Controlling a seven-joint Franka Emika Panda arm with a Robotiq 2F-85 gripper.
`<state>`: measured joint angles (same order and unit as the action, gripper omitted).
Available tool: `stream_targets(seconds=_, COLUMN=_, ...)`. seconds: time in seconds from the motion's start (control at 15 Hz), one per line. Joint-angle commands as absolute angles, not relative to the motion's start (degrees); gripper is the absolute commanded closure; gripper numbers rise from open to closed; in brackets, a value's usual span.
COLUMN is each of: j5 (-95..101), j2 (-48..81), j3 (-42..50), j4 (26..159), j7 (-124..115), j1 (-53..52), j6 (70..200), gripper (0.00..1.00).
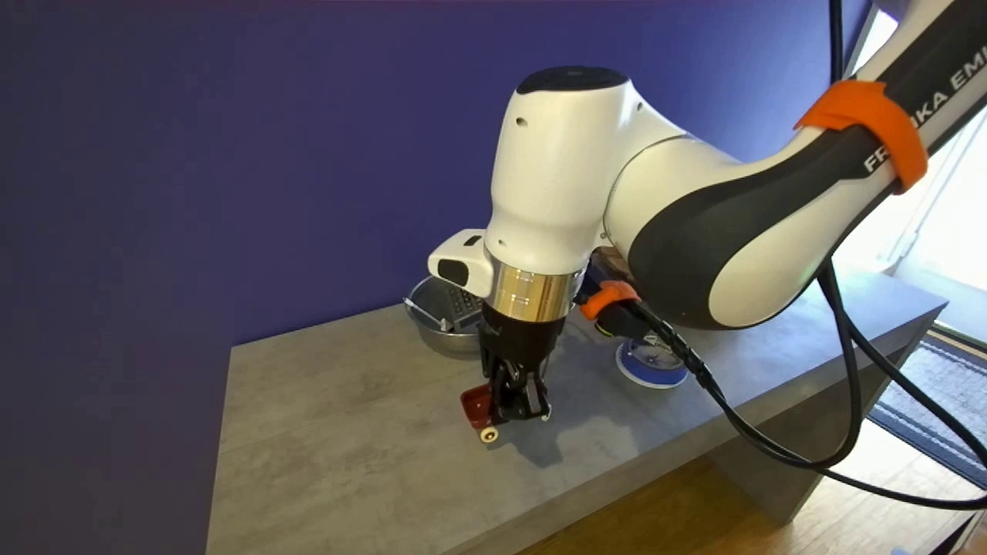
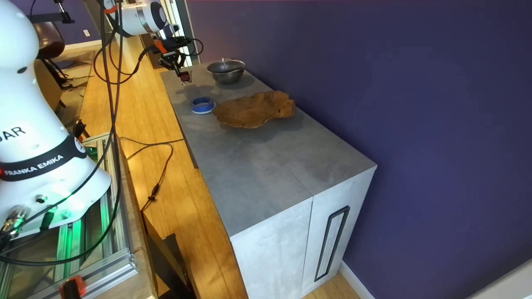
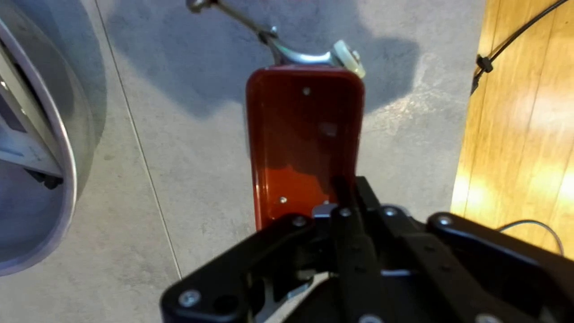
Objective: Move the red wagon to the left
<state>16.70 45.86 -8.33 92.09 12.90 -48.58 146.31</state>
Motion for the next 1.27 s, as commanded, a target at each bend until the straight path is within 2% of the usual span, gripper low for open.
stream_targets(seconds=0.0, j5=16.9, j2=48.9, j3=-10.6, j4=88.3, j7=12.5, j1=-47.7, j6=144.7, gripper=0.99)
stream_targets(seconds=0.13, j5=16.8, j2=49.5, j3=-11.0, j4=87.8, j7=12.4, j1=-47.7, j6=144.7, gripper=0.99)
stream_targets(seconds=0.2, j5=16.5, j2=49.7, j3=-11.3, j4=87.7, j7=12.4, j1=-47.5, j6=144.6, gripper=0.7)
stream_targets(seconds=0.33, j5=16.6, j2=49.6, j3=-11.4, j4=87.7, j7=12.2, j1=-47.5, j6=144.7, gripper=0.63)
stream_targets(seconds=0.93, j5=17.0, j2=41.2, j3=-10.0, j4=93.8, j7=7.3, j1=-45.7, j6=147.3, gripper=0.01)
stream_targets(seconds=1.07, j5=16.8, j2=37.2, j3=-10.2, j4=97.8, j7=6.2, j1=-43.9, j6=150.9, gripper=0.0)
stream_targets(seconds=1.13, j5=17.3, j2=42.9, j3=-10.6, j4=90.9, j7=7.9, j1=-44.9, j6=147.6, gripper=0.0)
stream_targets(seconds=1.2, j5=17.4, j2=41.9, j3=-10.6, j4=91.5, j7=7.9, j1=-44.4, j6=147.8, gripper=0.0)
